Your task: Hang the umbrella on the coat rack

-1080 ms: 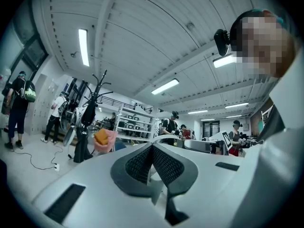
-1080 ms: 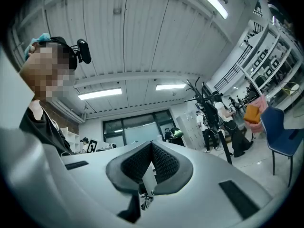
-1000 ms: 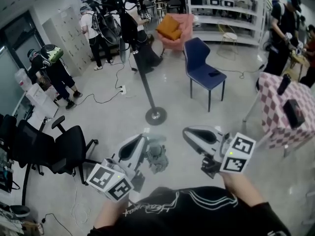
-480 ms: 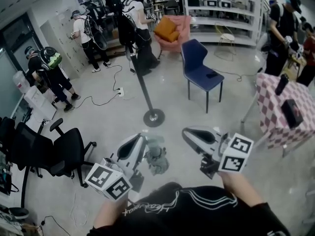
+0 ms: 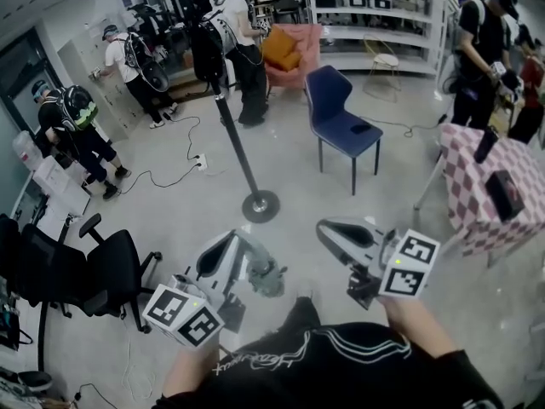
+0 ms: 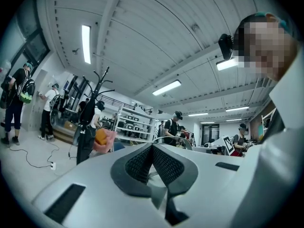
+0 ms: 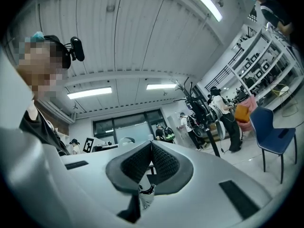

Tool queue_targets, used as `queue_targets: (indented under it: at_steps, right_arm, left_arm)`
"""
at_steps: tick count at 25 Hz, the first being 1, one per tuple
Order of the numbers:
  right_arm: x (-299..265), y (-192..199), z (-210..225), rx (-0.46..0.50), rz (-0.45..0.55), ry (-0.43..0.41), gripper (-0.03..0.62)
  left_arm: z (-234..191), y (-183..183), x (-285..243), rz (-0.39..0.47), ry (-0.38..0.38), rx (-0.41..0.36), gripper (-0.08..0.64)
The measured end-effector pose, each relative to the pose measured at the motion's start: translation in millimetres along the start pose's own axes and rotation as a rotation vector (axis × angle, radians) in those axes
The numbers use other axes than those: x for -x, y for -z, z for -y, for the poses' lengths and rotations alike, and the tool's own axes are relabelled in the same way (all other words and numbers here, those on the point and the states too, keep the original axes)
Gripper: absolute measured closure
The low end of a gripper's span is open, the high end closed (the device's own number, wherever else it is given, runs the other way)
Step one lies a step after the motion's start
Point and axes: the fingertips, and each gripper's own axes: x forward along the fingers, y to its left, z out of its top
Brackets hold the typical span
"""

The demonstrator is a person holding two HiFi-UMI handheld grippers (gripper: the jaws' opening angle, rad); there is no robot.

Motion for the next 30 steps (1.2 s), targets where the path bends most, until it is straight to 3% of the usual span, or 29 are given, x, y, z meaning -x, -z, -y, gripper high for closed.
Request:
queue_targets:
  at_steps: [8,17,24,30]
  right_arm:
    - [-29,-2,57,-0.032,-0.001,0.035,0.580]
    - [-81,-12,136,-0.047,-0.035,0.092,0.580]
    - [-124,-25,227,-0.111,0.001,0.156,0.580]
    - [-171,-32,286,-0.115,-0.025,0.160,0.580]
  left_arm:
    - [-43,2,-44,-0.021,0.007,0.007,0.563]
    - [-120,5,-115,-0.062,0.009,0.038,0.563]
    - [-189,2,-179,-0.101,0.004,0.042,0.563]
    - [-245,2,-227,-0.085,-0.012,0.068,0.563]
